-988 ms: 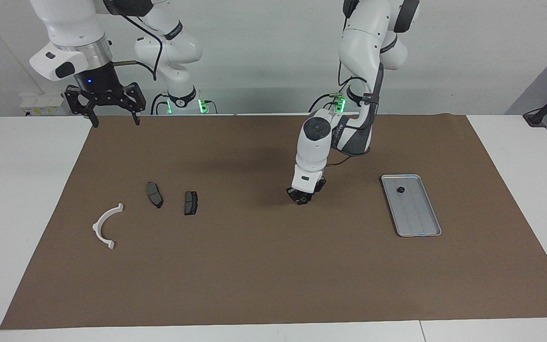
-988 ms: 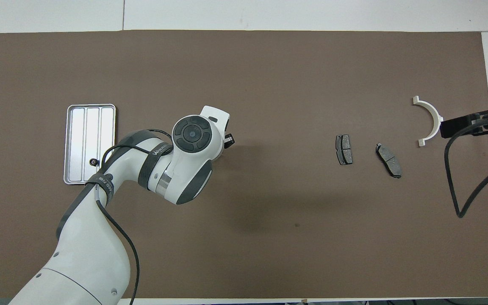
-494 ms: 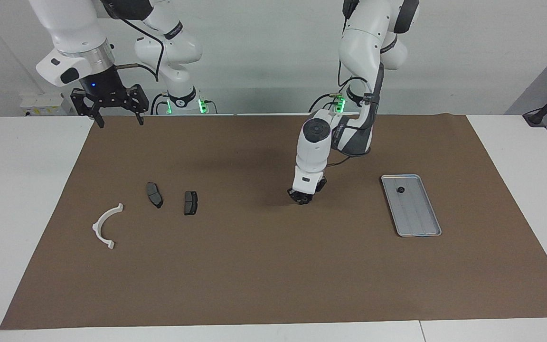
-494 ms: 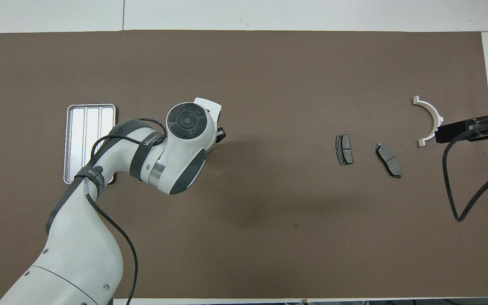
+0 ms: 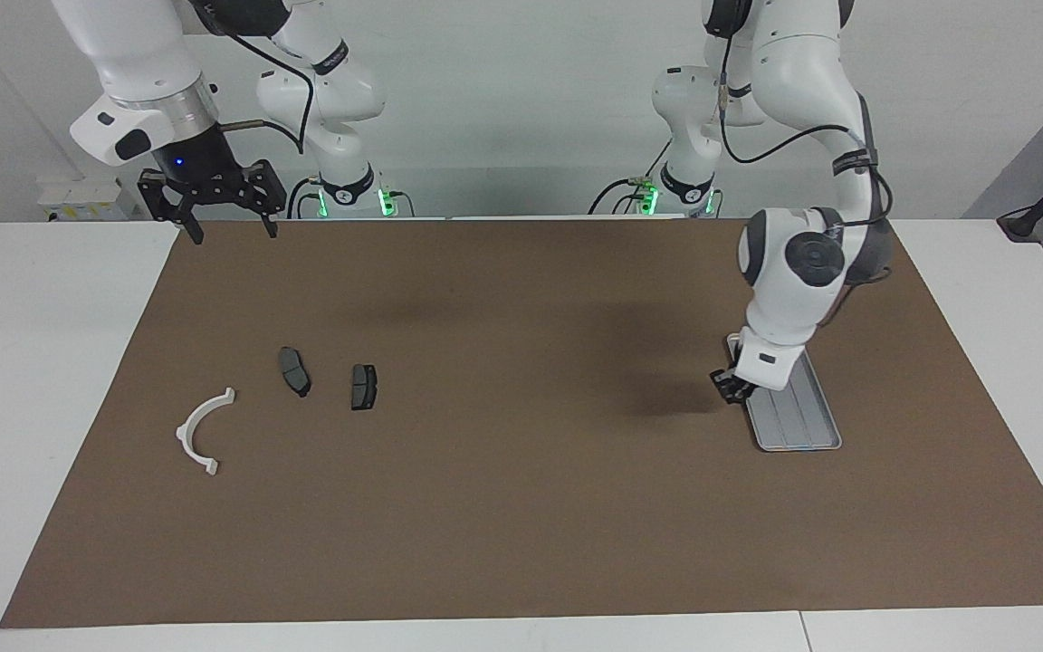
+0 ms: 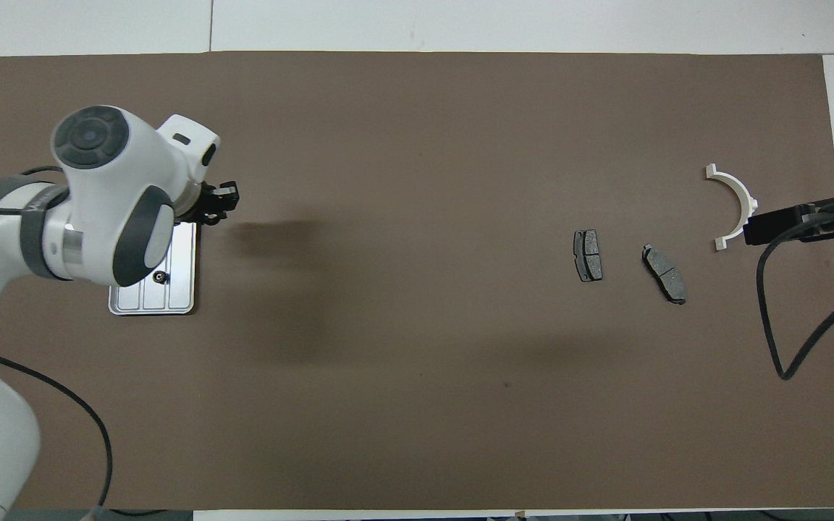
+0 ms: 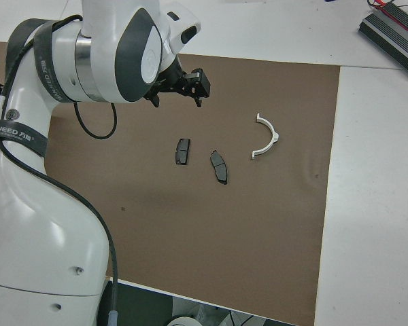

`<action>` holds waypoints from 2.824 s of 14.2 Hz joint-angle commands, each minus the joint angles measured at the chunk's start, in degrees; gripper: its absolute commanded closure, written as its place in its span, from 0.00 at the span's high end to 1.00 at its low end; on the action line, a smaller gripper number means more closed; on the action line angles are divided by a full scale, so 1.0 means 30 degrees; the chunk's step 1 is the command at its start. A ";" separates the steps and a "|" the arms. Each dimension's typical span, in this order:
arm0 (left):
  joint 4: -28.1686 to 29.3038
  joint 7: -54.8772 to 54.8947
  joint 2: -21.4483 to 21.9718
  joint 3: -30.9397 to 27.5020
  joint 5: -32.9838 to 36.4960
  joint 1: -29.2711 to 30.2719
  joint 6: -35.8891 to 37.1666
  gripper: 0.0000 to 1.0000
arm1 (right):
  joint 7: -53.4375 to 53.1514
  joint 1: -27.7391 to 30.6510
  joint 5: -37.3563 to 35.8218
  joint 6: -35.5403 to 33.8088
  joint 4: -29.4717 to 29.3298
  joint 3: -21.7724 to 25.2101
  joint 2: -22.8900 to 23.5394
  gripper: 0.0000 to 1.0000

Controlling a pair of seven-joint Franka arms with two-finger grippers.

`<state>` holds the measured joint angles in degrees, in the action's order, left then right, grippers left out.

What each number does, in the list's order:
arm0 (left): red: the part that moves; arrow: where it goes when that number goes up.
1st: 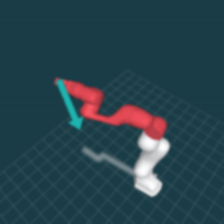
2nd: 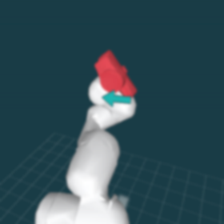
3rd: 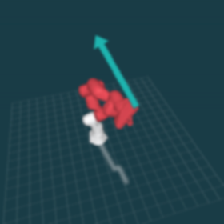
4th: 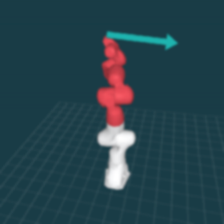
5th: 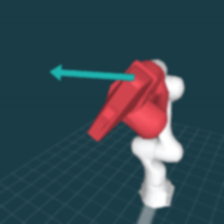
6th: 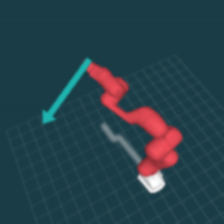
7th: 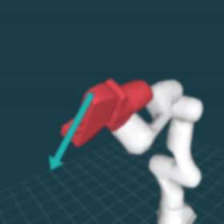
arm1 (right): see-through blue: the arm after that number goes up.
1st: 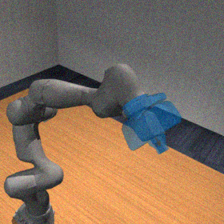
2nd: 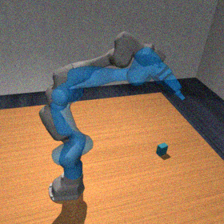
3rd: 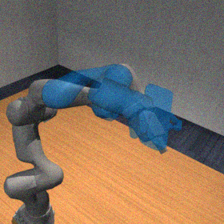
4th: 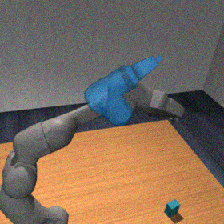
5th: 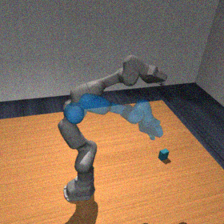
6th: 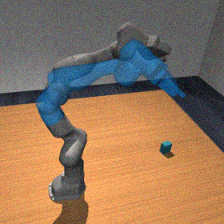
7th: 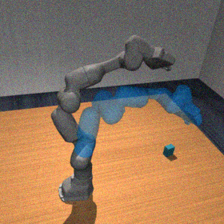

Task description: Pick bearing gear from pile to tray

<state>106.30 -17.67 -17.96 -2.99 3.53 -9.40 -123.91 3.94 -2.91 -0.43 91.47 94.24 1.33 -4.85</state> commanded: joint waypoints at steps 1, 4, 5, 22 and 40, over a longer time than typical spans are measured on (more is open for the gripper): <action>0.0980 0.3038 0.0274 0.0323 0.0113 0.1662 -0.0996 0.05 | -0.0200 0.0151 0.0436 0.0448 0.0581 -0.0002 -0.0465 1.00; 0.1772 0.3751 0.0069 0.0352 -0.0032 0.2254 -0.2902 0.05 | -0.0258 0.0210 0.0407 0.0477 0.0581 0.0027 -0.0494 1.00; 0.1773 0.3722 -0.0164 0.0352 -0.0265 0.2196 -0.3021 0.05 | -0.0288 0.0210 0.0407 0.0477 0.0610 -0.0002 -0.0465 1.00; -0.0035 0.3633 0.1089 0.0236 -0.1703 0.2341 0.0799 1.00 | -0.1108 0.0180 0.0378 0.0360 0.0493 -0.0002 -0.0465 1.00; -0.1302 0.3780 0.7542 0.0440 -0.1674 0.2723 0.9226 1.00 | -0.1167 0.0180 0.0407 0.0125 0.0522 -0.0032 -0.0523 1.00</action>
<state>101.84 -6.95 5.28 -2.26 -0.95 -1.96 -93.88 1.27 -2.74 -0.43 91.32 94.32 1.34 -4.99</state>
